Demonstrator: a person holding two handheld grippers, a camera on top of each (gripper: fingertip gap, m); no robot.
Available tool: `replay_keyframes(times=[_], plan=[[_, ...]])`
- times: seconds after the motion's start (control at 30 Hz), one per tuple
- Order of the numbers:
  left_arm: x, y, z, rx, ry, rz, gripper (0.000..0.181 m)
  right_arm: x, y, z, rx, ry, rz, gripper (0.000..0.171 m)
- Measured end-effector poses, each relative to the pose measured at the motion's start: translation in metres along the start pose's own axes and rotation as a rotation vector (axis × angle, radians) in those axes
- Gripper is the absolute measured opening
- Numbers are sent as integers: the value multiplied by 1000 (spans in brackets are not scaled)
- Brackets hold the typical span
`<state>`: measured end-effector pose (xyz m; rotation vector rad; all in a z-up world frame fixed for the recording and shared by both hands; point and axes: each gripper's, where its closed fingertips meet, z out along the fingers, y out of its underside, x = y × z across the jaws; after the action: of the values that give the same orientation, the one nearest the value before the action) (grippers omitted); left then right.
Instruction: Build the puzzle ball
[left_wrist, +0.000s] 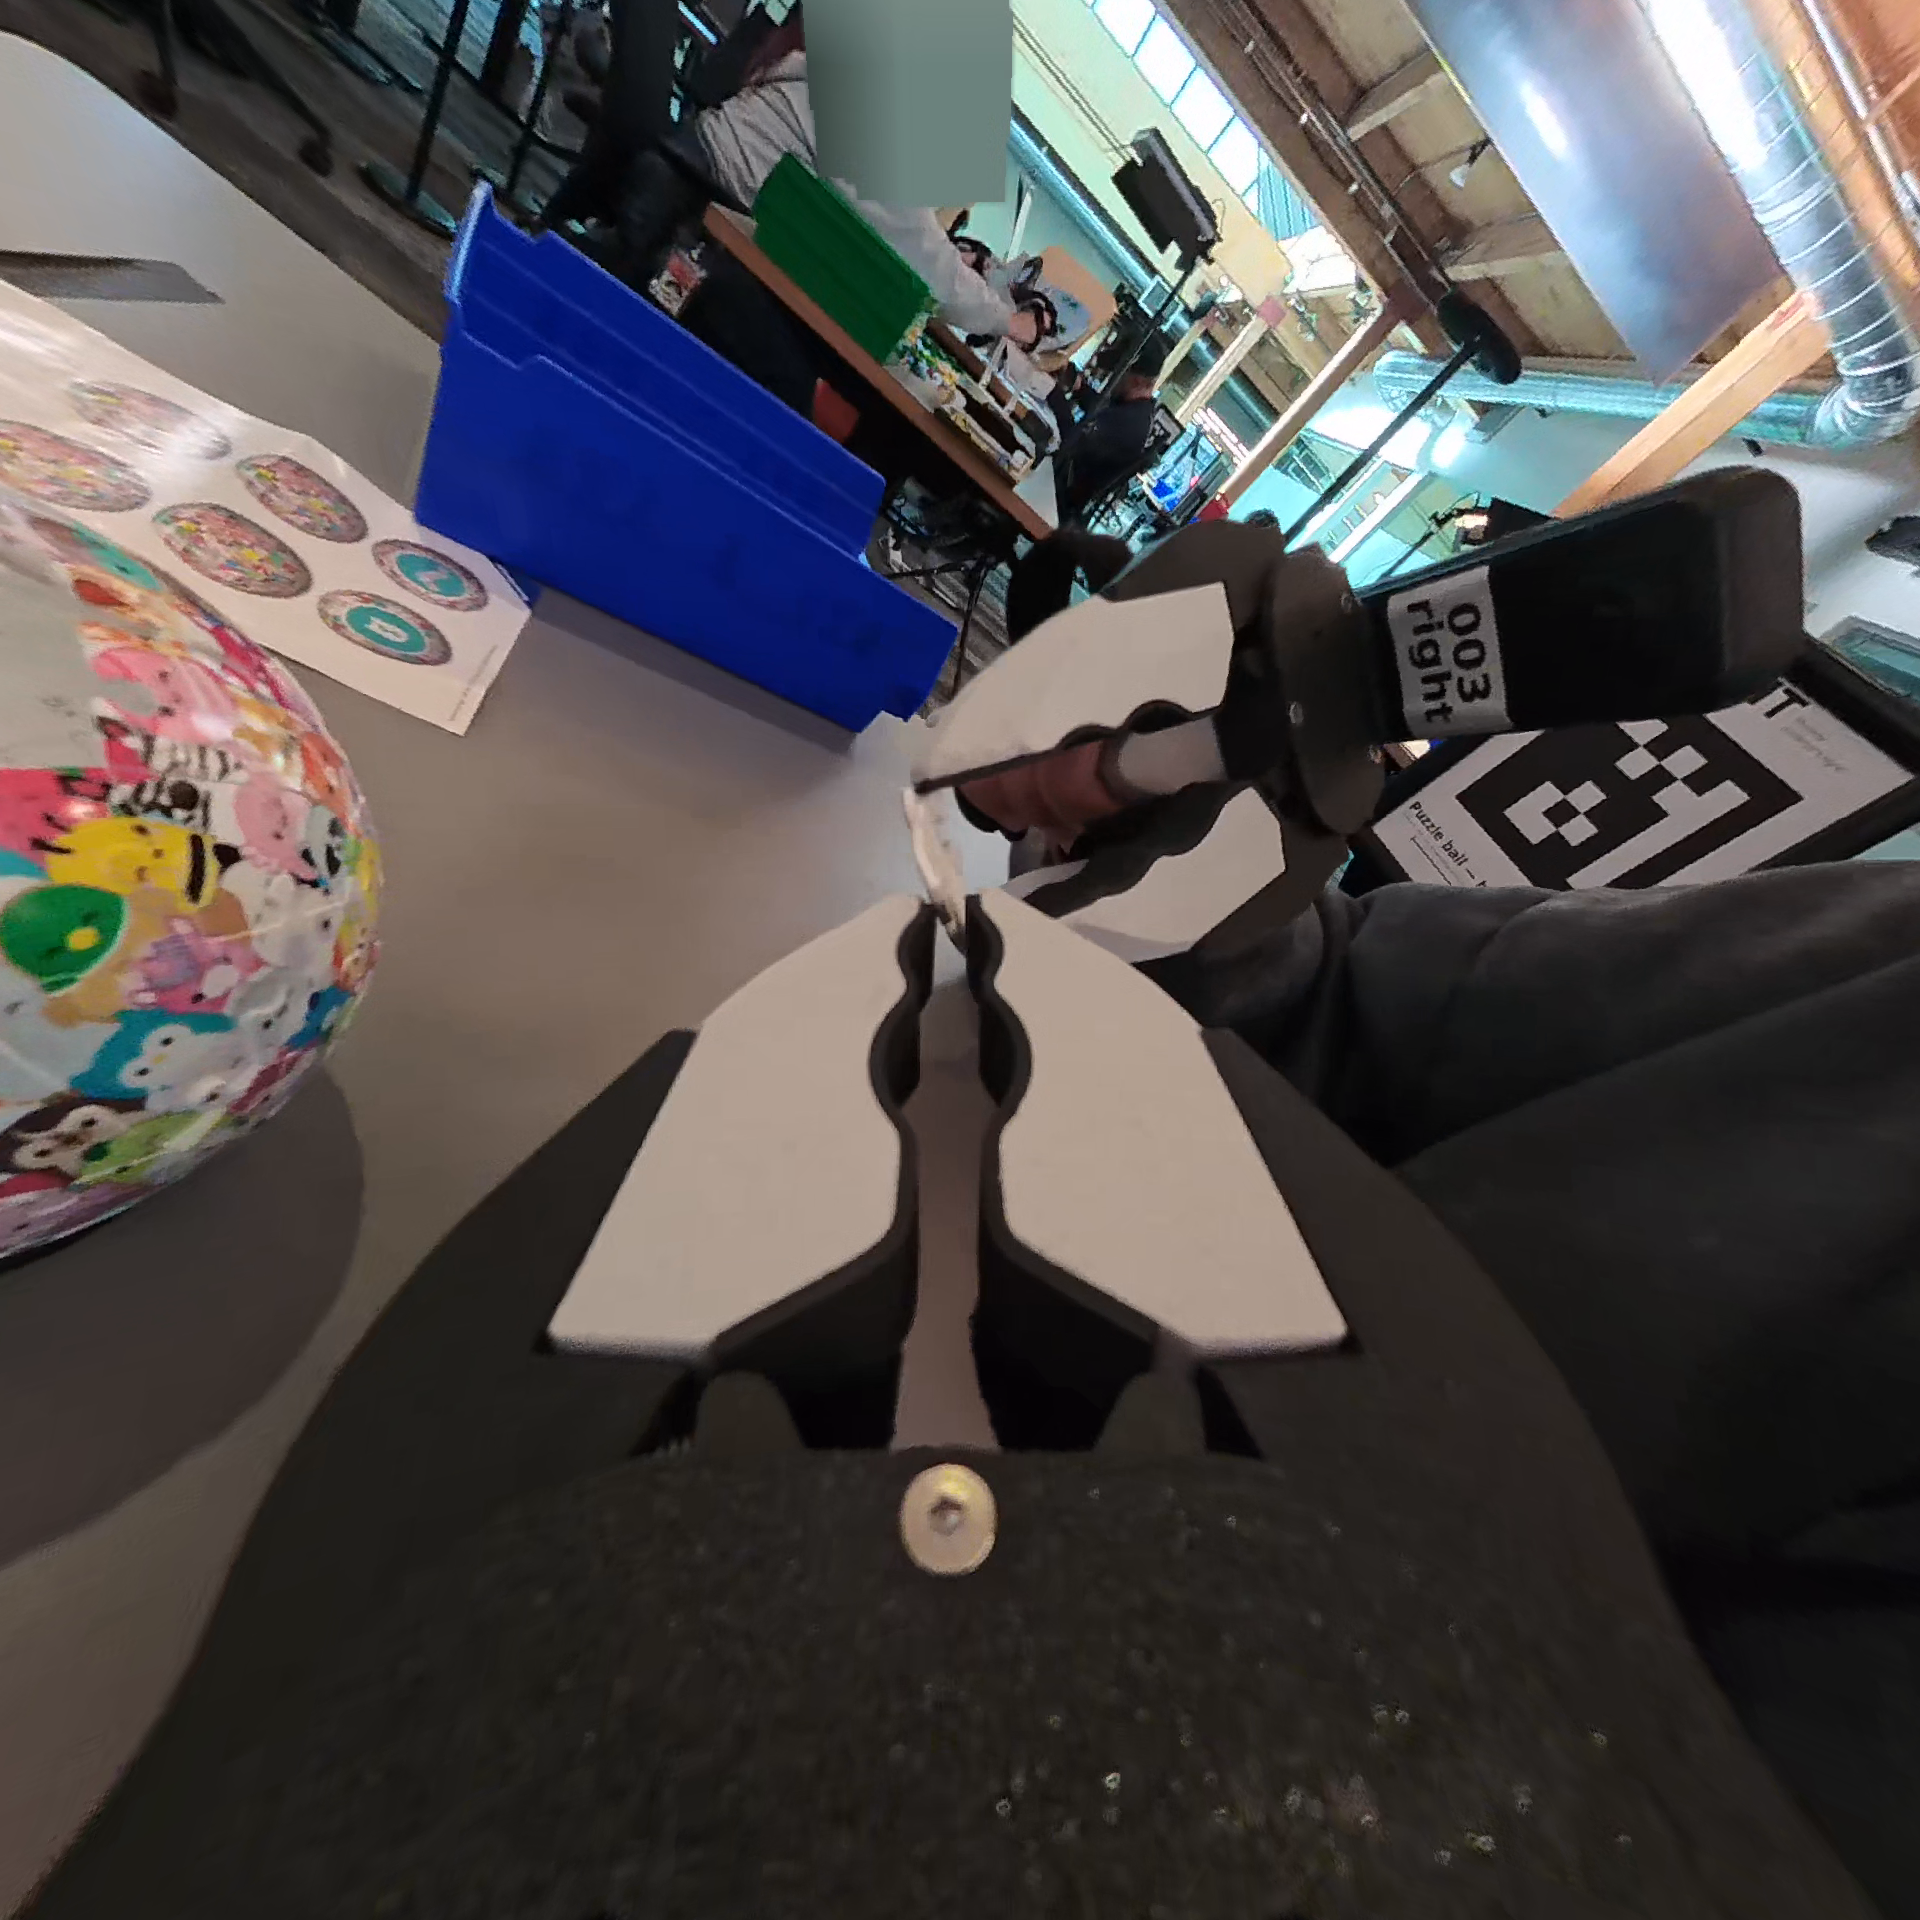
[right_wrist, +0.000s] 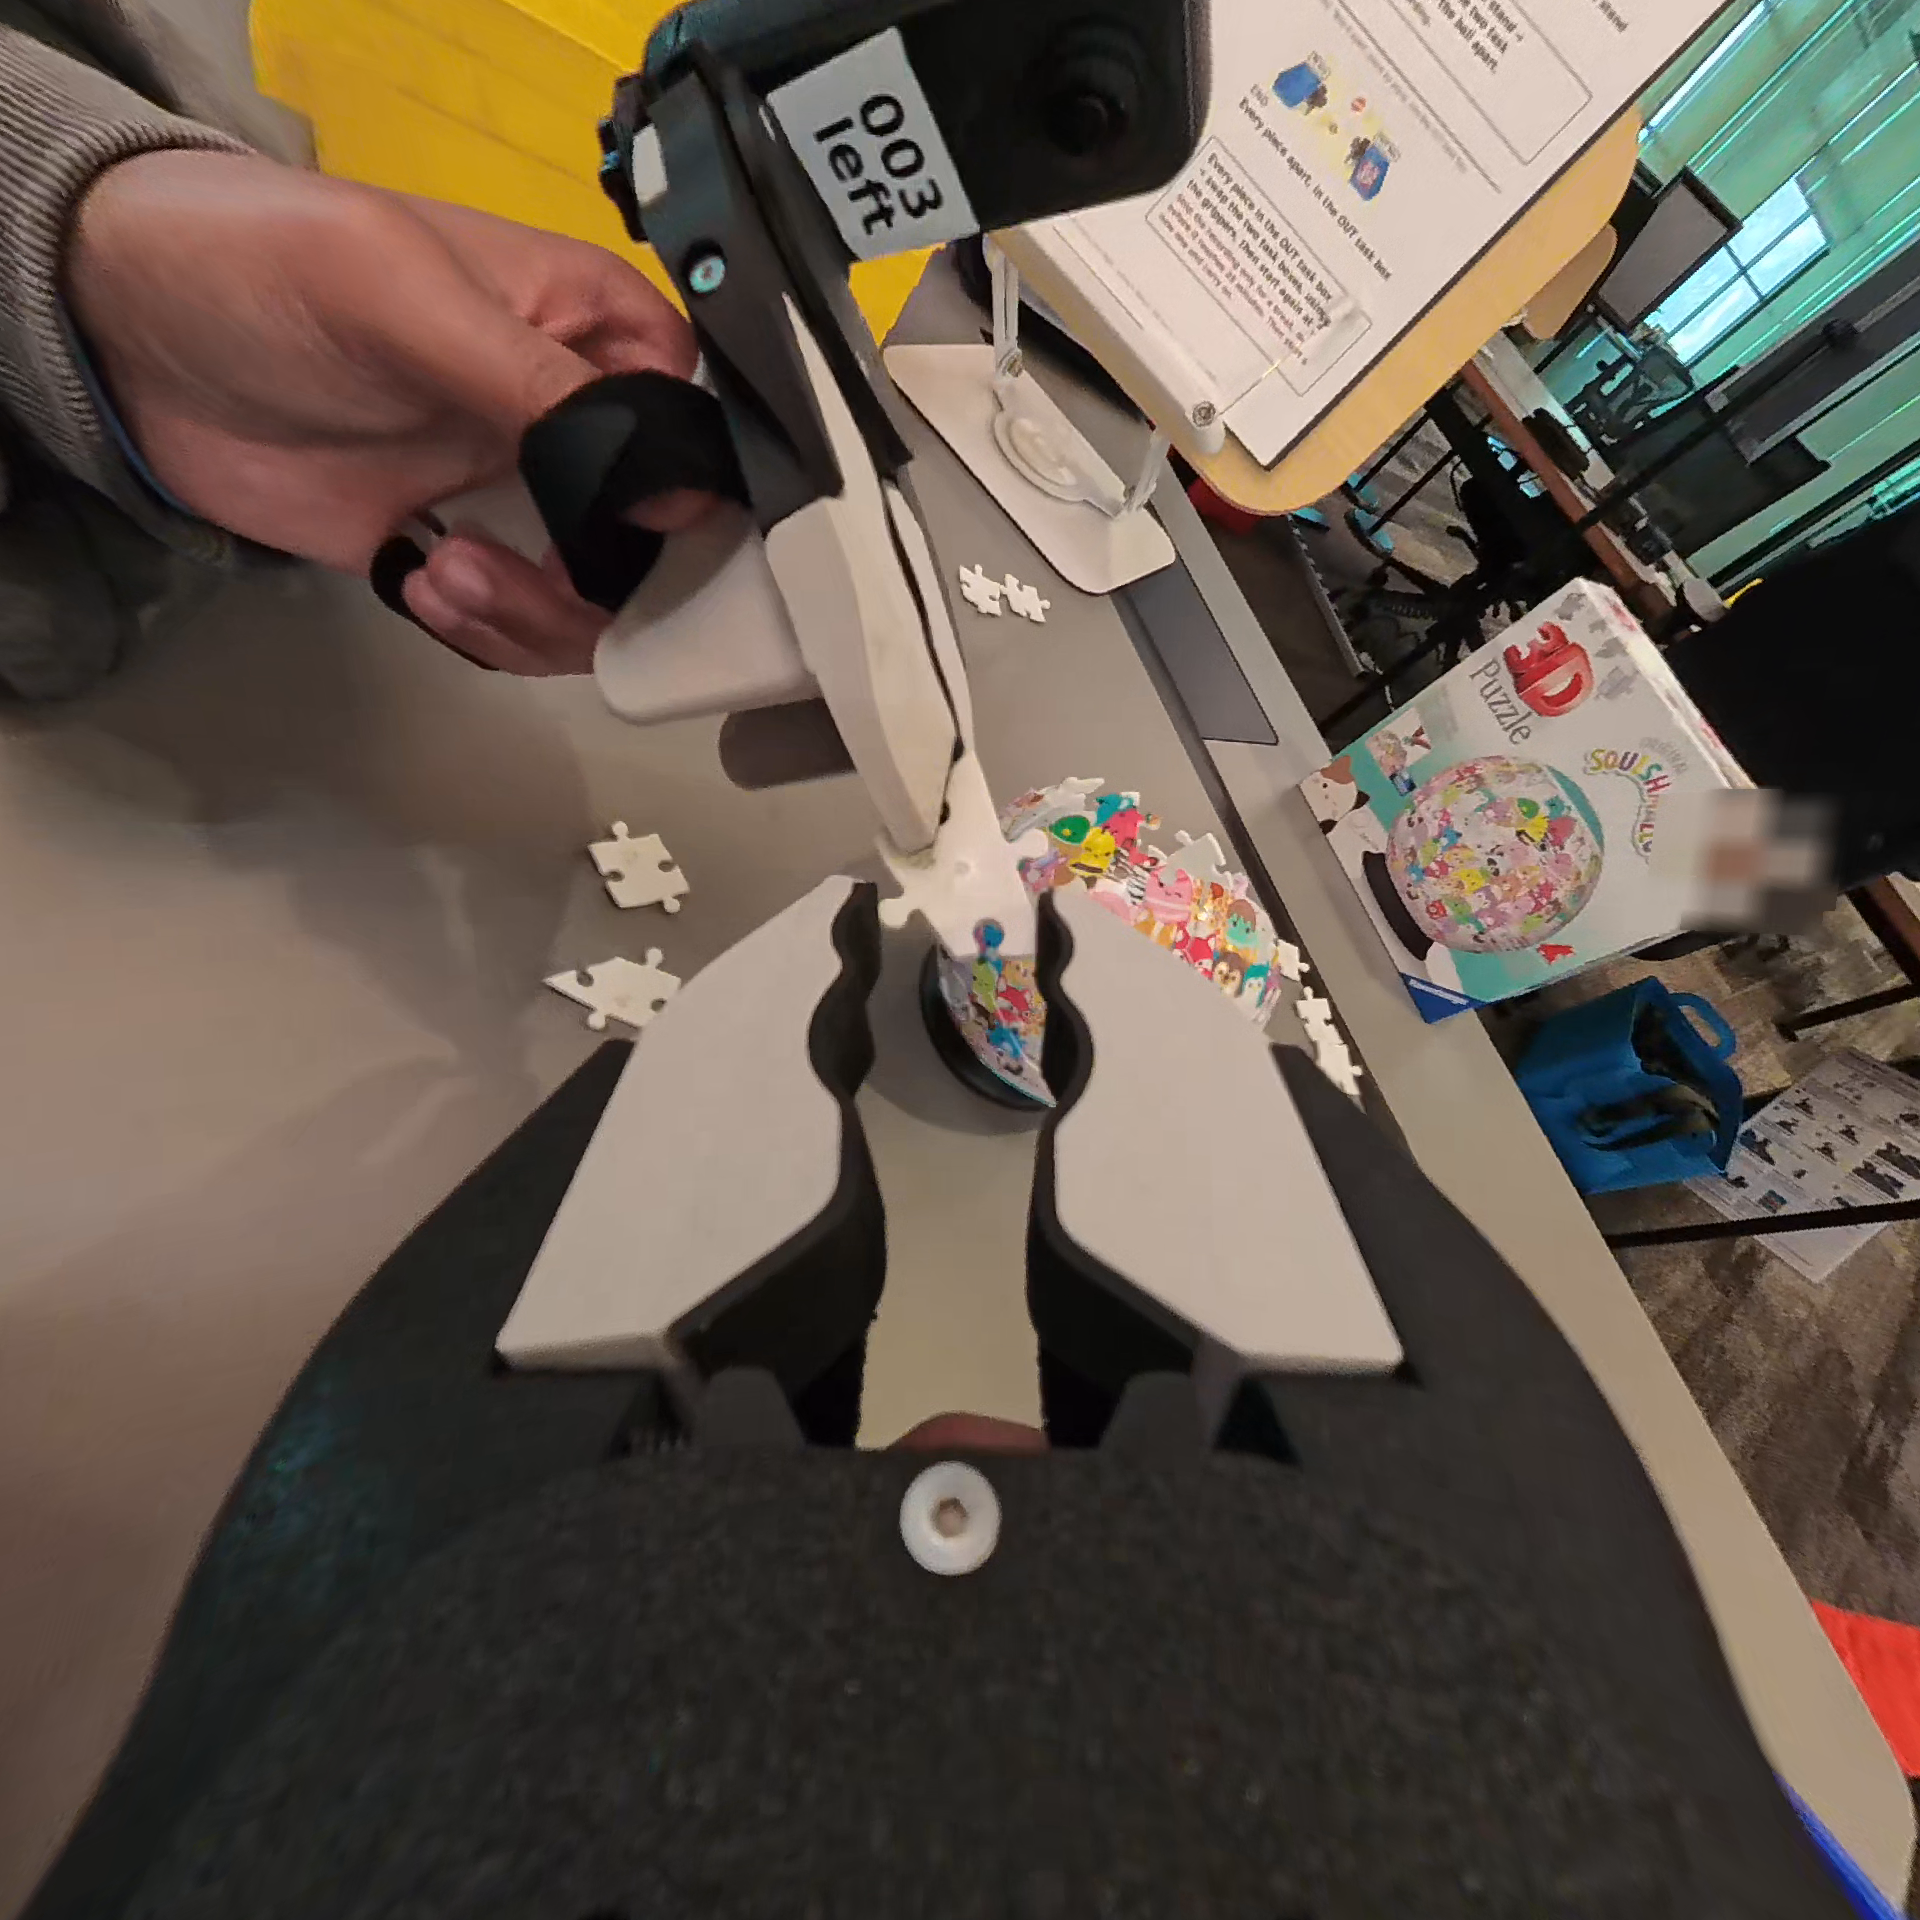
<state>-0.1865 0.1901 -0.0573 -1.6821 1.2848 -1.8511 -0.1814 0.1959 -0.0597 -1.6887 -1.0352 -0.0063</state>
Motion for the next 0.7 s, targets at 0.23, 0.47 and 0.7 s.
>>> replay_keyframes(times=[0.23, 0.47, 0.7], plan=[[-2, 21, -3, -150, -117, 249, 2, -14, 2, -2, -10, -190, 48, 29], [-2, 24, -8, -218, -234, 447, 2, -17, -2, -1, -84, -322, 62, 10], [-4, 30, -9, -229, -254, 468, 2, -24, 1, 5, -120, -322, 46, 3]])
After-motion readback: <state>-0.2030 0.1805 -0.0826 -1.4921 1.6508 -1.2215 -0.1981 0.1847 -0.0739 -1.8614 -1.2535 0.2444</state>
